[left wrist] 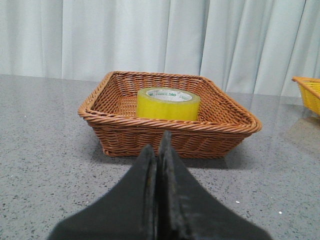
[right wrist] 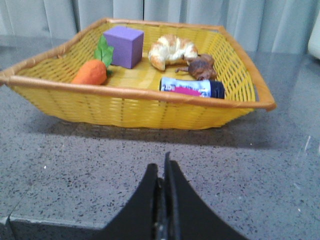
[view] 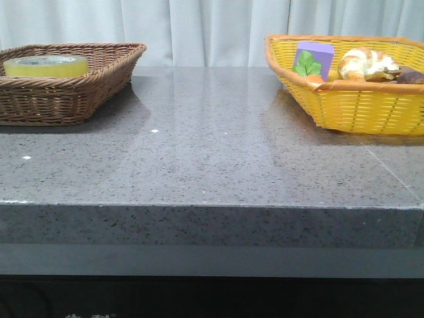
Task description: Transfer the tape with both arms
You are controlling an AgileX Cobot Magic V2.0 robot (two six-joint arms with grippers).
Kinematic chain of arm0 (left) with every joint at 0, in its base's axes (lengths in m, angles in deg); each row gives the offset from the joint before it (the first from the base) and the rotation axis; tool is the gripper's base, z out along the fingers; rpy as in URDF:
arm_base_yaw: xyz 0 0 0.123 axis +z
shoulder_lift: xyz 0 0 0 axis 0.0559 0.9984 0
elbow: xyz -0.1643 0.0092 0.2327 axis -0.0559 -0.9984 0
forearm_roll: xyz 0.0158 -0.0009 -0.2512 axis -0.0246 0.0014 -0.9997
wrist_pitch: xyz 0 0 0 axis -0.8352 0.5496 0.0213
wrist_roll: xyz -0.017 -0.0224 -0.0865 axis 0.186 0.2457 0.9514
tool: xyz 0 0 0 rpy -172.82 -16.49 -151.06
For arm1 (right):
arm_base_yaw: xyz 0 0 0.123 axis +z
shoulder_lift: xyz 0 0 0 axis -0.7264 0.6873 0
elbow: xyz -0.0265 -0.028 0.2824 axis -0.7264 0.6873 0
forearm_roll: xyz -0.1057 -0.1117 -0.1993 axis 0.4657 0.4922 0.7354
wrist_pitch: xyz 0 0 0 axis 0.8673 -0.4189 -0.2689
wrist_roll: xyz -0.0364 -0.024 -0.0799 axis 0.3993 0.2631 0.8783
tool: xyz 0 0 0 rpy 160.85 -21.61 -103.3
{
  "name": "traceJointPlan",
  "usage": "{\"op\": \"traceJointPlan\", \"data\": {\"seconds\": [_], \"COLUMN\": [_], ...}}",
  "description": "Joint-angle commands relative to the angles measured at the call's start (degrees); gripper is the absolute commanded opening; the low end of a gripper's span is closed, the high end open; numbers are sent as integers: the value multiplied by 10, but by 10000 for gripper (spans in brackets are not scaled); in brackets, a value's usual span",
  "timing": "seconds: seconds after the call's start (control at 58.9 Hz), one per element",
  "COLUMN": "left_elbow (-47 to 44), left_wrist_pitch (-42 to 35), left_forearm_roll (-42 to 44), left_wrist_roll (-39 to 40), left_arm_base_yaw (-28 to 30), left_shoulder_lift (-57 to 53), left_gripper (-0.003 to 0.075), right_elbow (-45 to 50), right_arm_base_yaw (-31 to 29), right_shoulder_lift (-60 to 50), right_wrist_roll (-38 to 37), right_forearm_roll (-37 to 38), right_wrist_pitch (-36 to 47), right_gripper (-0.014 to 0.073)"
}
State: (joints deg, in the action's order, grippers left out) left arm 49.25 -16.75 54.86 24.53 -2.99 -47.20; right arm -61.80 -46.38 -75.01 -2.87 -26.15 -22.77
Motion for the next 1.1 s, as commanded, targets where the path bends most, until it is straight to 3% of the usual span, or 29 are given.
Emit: {"op": "traceJointPlan", "data": {"seconds": [0.0,0.459,0.663,1.087], "left_elbow": [-4,-4,-4,-4], "left_wrist_pitch": [-47,-47,-47,-47], "left_forearm_roll": [0,0,0,0], "left_wrist_roll": [6,6,6,6], "left_arm_base_yaw": [-3,-3,-3,-3], "left_shoulder_lift": [-10,-10,-10,-10], "left_gripper": [-20,-20,-20,-20], "right_elbow": [-2,-2,-2,-2], "right_arm_base_yaw": [-3,-3,-3,-3], "right_shoulder_lift": [-14,-14,-14,-14], "right_wrist_roll": [5,5,-50,-51], "right_forearm_roll": [1,1,1,1], "right_wrist_pitch": [60,71,101,101], "right_gripper": [-67,-67,-67,-67]}}
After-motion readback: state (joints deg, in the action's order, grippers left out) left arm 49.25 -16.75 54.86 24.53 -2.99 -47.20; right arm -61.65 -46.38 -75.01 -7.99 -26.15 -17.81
